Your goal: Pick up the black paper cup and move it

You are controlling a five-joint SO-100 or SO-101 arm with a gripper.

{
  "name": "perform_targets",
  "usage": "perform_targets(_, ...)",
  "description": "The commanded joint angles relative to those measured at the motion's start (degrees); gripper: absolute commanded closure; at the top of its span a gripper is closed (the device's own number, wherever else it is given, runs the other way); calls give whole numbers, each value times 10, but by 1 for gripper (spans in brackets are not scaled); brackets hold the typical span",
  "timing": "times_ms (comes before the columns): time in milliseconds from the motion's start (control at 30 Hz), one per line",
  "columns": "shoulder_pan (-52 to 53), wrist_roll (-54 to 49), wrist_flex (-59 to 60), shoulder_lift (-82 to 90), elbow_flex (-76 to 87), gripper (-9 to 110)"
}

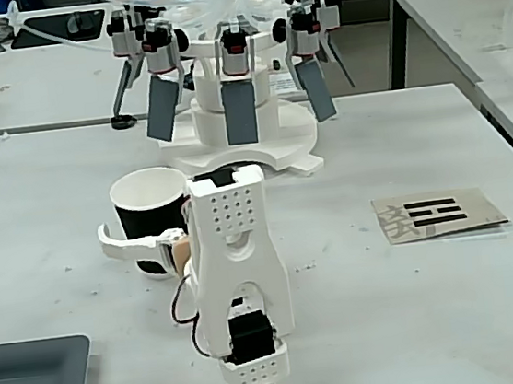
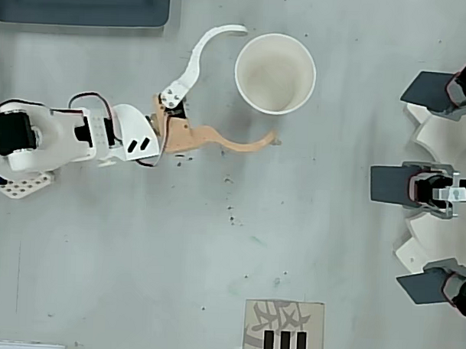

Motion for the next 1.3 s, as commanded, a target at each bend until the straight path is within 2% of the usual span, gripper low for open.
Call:
perform_targets(0, -5, 5, -1, -4, -49, 58)
perform_targets(1000, -43, 6, 2, -142, -208, 60)
perform_targets(1267, -44, 7, 4, -153, -211, 66)
